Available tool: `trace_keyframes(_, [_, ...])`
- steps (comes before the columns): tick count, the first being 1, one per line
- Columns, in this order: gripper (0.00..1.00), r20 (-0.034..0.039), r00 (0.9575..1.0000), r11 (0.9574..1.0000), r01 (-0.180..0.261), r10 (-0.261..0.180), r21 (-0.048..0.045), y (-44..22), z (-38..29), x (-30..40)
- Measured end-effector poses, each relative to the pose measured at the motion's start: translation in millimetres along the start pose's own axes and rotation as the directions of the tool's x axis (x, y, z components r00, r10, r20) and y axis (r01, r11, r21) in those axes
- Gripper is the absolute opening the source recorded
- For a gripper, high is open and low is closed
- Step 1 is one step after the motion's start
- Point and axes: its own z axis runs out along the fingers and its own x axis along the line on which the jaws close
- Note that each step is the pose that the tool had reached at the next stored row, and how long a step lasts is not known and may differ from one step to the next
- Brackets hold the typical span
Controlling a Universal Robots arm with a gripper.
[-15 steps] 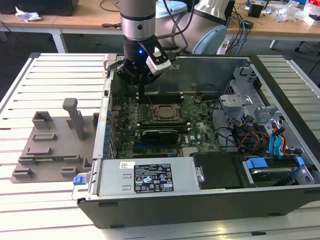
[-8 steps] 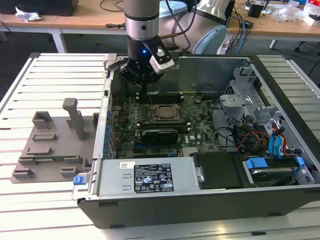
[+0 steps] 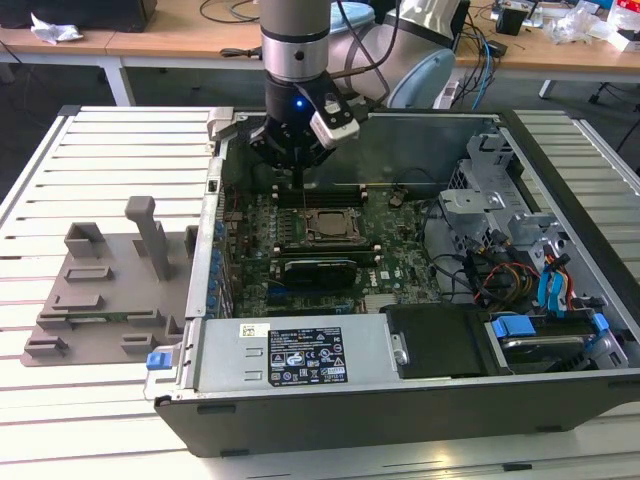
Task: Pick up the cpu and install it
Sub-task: 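Install the first cpu locking lever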
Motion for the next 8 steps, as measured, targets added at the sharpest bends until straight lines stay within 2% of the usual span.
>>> trace_keyframes(8, [0.11,0.0000,1.0000,1.0000,0.000,0.000,0.0000,-0.3,3.8,-4.6])
